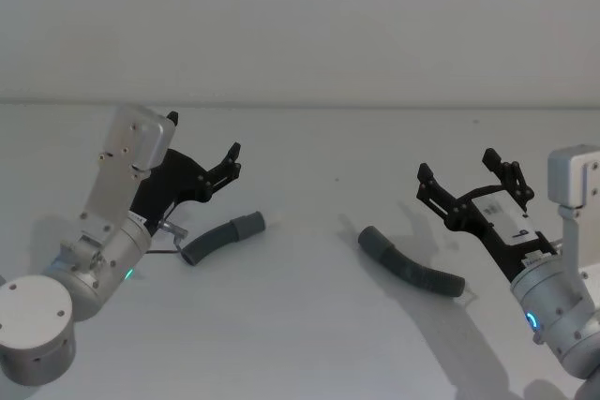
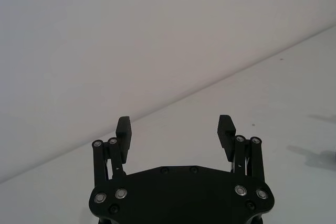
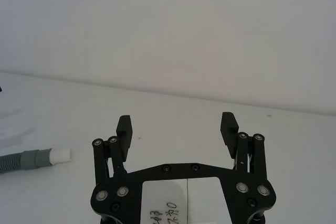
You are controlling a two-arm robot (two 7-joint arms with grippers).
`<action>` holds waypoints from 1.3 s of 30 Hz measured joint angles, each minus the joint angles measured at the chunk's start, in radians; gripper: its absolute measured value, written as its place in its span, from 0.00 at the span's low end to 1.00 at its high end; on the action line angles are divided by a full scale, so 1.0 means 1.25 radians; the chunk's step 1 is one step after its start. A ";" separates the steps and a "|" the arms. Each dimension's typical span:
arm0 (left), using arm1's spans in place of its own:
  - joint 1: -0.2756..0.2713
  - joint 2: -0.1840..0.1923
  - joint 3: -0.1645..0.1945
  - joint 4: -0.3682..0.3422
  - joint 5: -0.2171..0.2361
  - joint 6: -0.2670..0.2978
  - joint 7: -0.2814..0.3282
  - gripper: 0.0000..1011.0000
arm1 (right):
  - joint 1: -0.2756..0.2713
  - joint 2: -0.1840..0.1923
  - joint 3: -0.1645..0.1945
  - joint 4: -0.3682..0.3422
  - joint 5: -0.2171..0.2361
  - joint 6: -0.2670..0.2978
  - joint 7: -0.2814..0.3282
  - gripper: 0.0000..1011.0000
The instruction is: Use both hands to pick up one end of the pipe from the table, align the ends, and insert them.
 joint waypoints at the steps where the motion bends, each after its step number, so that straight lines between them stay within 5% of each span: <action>1: 0.000 0.000 0.000 0.000 0.000 0.000 0.000 0.99 | 0.000 0.000 0.000 0.000 0.000 0.000 0.000 0.99; 39: 0.000 0.000 0.000 0.000 0.000 0.000 0.000 0.99 | 0.000 0.000 0.000 0.000 0.000 0.000 0.000 0.99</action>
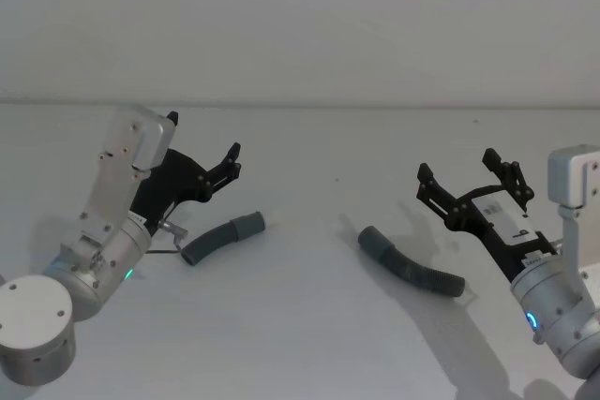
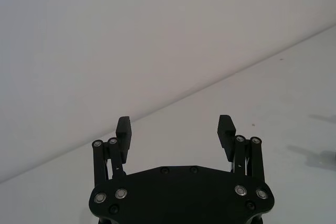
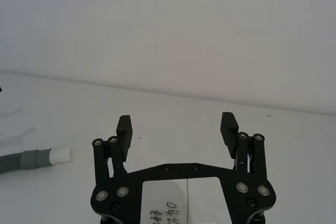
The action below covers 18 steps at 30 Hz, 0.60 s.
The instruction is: Use both hands to pick up one end of the pipe from the table, align the ends, and insert them.
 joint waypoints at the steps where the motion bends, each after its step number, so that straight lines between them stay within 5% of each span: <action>1: 0.000 0.000 0.000 0.000 0.000 0.000 0.000 0.99 | 0.000 0.000 0.000 0.000 0.000 0.000 0.000 0.99; 18: 0.000 0.000 0.000 0.000 0.000 0.000 0.000 0.99 | 0.000 0.000 0.000 0.000 0.000 0.000 0.000 0.99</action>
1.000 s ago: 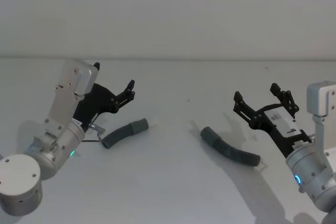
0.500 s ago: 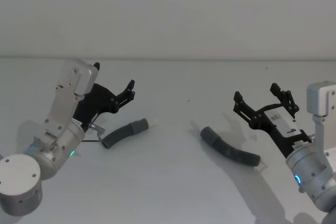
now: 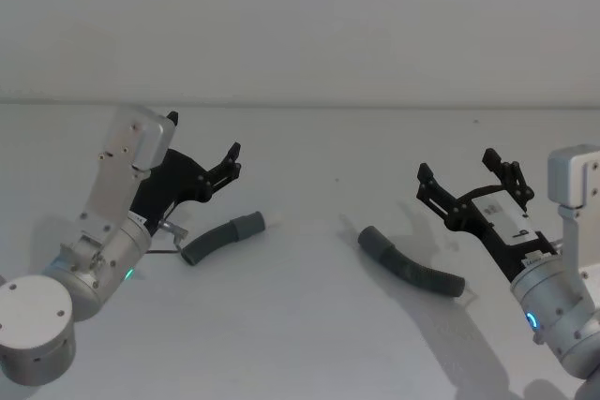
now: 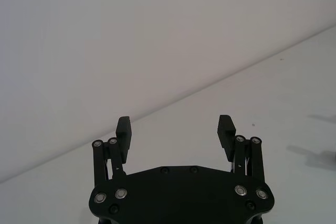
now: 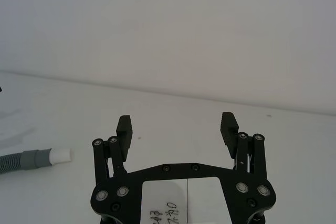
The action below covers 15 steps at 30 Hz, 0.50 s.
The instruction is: Use both hands to pick up one end of the pipe from the table, align the ends, and insert them.
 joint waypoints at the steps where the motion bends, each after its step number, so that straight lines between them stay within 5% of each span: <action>1: 0.000 0.000 0.000 0.000 0.000 0.000 0.000 0.99 | 0.000 0.000 0.000 0.000 0.000 0.000 0.000 0.99; 15: 0.000 0.000 0.000 0.000 0.000 0.000 0.000 0.99 | 0.000 0.000 0.000 0.000 0.000 0.000 0.000 0.99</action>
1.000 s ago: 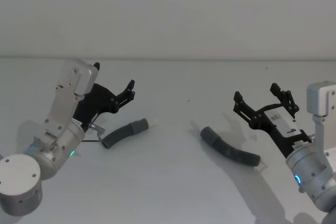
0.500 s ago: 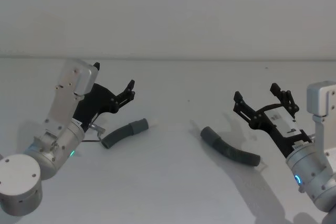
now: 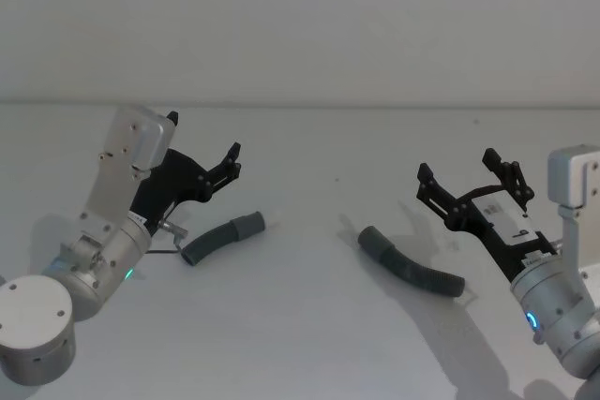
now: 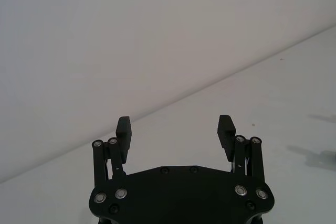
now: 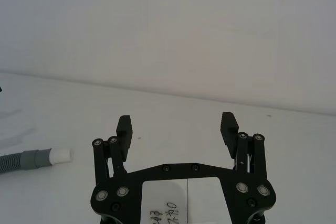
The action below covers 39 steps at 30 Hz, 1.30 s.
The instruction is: Use both hands to pick up one end of the pipe from the table, align the ends, and insert them.
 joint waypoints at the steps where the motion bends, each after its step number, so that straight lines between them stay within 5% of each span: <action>1: 0.000 0.000 0.000 0.000 0.000 0.000 0.000 0.99 | 0.000 0.000 0.000 0.000 0.000 0.000 0.000 0.99; 39: 0.000 0.000 0.000 0.000 0.000 0.000 0.000 0.99 | 0.000 0.000 0.000 0.000 0.000 0.000 0.000 0.99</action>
